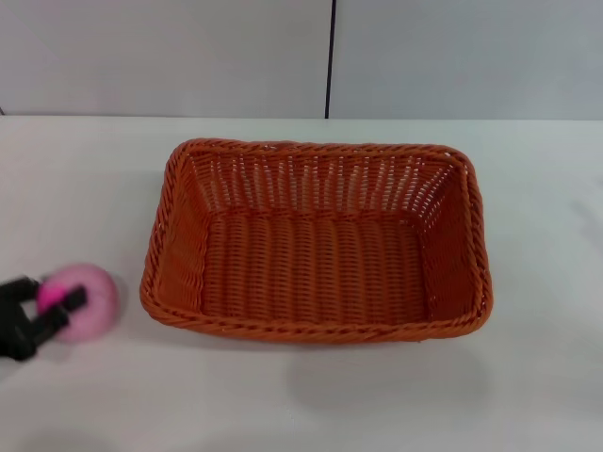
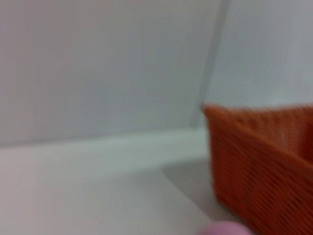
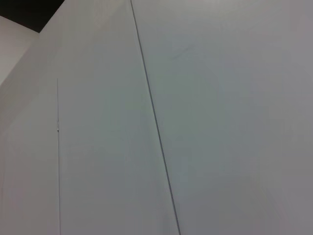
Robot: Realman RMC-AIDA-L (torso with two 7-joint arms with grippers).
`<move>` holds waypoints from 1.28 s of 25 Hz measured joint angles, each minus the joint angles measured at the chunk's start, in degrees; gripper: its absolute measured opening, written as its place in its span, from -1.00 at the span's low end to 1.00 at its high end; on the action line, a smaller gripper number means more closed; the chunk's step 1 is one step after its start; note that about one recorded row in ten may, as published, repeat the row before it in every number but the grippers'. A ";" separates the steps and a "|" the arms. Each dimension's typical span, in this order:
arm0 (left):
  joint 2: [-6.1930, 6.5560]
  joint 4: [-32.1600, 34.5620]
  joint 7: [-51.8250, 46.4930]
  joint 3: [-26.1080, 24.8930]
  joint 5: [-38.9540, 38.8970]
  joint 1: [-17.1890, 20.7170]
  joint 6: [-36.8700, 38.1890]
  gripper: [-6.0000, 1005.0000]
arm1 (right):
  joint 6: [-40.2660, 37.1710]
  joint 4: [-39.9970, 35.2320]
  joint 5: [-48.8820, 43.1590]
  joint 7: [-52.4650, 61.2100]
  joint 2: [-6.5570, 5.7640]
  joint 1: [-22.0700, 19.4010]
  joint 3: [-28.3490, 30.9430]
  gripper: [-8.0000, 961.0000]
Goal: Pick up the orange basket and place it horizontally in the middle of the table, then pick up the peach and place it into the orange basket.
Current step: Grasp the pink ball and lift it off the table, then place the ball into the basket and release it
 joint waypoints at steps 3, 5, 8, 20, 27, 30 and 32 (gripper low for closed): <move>0.05 1.03 0.39 -3.09 -5.70 -0.01 -0.64 -0.24 | -0.31 0.14 0.02 -0.01 0.01 0.01 0.02 0.26; 0.06 1.56 0.48 -3.16 -8.32 -0.05 -1.35 -0.27 | -0.36 0.17 0.02 -0.02 0.05 0.05 0.02 0.26; 0.07 2.70 1.27 -2.57 -13.13 -0.87 -5.14 -0.33 | -0.42 0.37 0.02 -0.02 0.26 0.45 0.01 0.26; -0.46 14.16 9.52 5.55 -16.29 -11.63 -17.20 -0.50 | -0.59 0.57 0.02 -0.03 0.44 1.78 -0.53 0.27; -0.65 19.33 11.62 14.47 -16.39 -15.26 -10.96 -0.56 | -0.59 1.17 0.02 -0.03 0.46 2.07 -0.62 0.27; -0.71 20.36 11.64 14.67 -16.45 -15.66 -9.90 -0.59 | -0.59 1.26 0.02 -0.02 0.45 1.91 -0.61 0.27; -0.70 20.38 11.56 14.41 -16.57 -15.31 -9.77 -0.39 | -0.58 1.42 0.02 -0.02 0.44 1.78 -0.59 0.27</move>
